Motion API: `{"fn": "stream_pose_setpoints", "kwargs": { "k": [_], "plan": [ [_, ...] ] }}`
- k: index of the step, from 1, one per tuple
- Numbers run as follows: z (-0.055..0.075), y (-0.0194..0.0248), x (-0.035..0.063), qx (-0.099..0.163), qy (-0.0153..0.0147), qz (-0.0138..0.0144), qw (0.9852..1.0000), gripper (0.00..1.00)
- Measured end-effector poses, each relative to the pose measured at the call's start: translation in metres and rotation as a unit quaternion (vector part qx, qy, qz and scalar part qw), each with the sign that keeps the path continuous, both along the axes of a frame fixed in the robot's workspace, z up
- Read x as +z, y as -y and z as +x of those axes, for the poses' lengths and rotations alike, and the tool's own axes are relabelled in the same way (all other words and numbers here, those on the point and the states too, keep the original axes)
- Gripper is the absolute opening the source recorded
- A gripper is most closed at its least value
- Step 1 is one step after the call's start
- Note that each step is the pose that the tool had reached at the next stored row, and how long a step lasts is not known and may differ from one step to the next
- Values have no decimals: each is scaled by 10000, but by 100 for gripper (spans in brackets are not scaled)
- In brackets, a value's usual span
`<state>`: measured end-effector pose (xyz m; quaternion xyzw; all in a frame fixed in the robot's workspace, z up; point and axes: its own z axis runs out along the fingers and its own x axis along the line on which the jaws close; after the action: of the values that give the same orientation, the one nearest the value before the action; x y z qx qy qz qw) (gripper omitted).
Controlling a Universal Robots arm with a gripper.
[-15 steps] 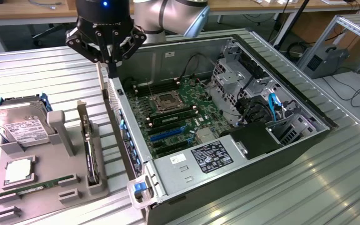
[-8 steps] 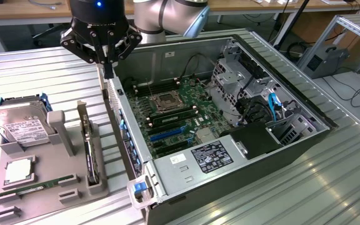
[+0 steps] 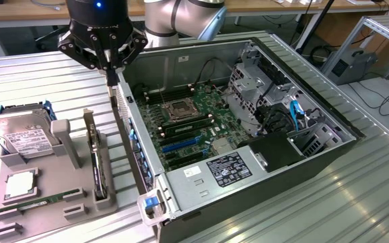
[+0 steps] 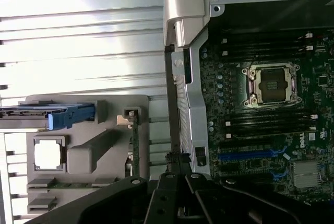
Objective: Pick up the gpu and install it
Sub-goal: 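Reach for the gpu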
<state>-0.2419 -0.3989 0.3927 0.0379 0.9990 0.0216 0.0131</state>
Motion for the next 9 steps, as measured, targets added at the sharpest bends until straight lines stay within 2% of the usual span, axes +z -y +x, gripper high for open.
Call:
{"fn": "stream_pose_setpoints", "kwargs": {
  "k": [9],
  "plan": [
    [-94, 0, 0, 0, 0, 0, 10000, 11]
  ]
}}
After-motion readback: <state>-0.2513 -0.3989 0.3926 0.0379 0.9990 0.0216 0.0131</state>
